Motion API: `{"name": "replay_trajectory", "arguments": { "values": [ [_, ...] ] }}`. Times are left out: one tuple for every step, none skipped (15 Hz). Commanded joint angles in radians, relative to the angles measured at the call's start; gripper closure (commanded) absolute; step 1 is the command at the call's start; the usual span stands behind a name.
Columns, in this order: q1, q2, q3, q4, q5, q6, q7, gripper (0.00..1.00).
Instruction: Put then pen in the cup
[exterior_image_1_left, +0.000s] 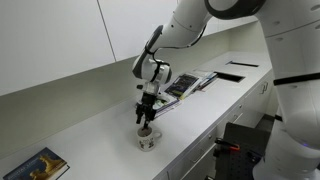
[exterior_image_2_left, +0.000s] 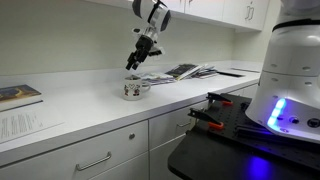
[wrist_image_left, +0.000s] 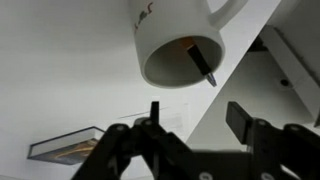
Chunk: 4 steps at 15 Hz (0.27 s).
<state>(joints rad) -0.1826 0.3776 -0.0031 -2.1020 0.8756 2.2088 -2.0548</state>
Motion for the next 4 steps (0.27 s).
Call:
{"name": "replay_trajectory", "arguments": {
  "values": [
    [0.044, -0.053, -0.016, -0.043, -0.14, 0.037, 0.141, 0.0],
    [0.045, -0.065, -0.01, -0.053, -0.173, 0.043, 0.165, 0.0],
    [0.048, -0.082, -0.004, -0.071, -0.195, 0.064, 0.181, 0.0],
    [0.051, -0.097, 0.001, -0.088, -0.221, 0.083, 0.19, 0.0]
  ]
}}
